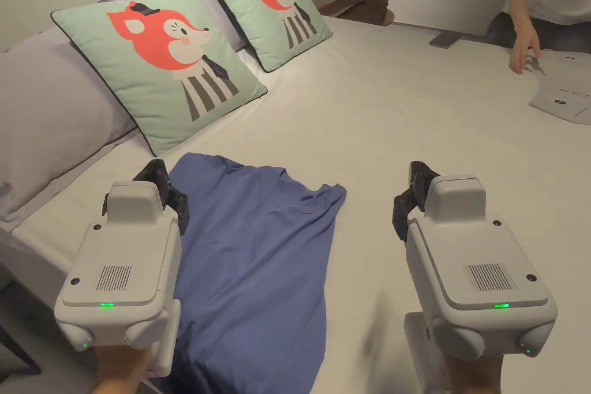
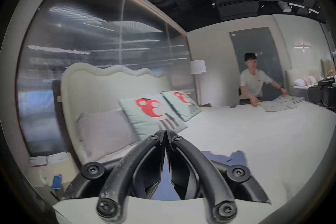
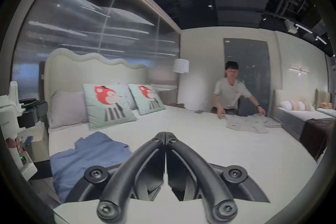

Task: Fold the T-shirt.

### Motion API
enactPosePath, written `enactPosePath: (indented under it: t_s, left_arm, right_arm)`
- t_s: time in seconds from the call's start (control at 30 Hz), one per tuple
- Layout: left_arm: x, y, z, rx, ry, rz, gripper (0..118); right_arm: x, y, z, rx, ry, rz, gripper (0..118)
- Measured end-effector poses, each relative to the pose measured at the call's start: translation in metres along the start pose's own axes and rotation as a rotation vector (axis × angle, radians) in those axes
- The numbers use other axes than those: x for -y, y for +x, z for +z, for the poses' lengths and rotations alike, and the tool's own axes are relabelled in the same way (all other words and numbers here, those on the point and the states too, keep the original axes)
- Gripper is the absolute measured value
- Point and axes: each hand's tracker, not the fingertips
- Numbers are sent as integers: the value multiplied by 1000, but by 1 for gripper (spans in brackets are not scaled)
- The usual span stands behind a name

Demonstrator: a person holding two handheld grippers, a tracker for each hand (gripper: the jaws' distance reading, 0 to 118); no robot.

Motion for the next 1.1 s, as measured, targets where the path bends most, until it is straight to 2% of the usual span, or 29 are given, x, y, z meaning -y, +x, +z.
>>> enactPosePath:
  t_s: [0.17,0.33,0.6,0.87,0.9,0.93,0.97,1.0,1.03,1.07,1.1]
  left_arm:
    - [8,-34,7,-60,-28,-2,0]
    - [16,-45,3,-72,-61,0,0]
    - [19,-32,-38,105,-326,81,0]
    - [49,7,-113,241,-636,176,1]
    - [54,13,-120,245,-675,193,5]
    - [59,19,-129,252,-717,209,15]
    - [64,23,-138,260,-767,223,34]
    - [70,29,-148,269,-828,222,65]
    - [75,35,-153,263,-871,228,85]
    - [79,39,-157,266,-910,223,99]
    - [83,44,-160,264,-920,222,104]
  right_arm:
    - [2,-28,-14,-62,-7,-2,0]
    - [3,-35,-16,-89,-11,-7,0]
    - [1,-15,-9,-67,-10,23,0]
    - [2,17,-3,-5,-11,22,0]
    - [3,21,-3,5,-13,19,0]
    - [3,25,-4,13,-16,17,0]
    - [4,29,-4,20,-19,15,0]
    - [6,32,-5,26,-22,12,0]
    - [7,36,-5,35,-26,13,0]
    - [9,39,-5,41,-31,15,0]
    - [11,42,-5,44,-34,16,0]
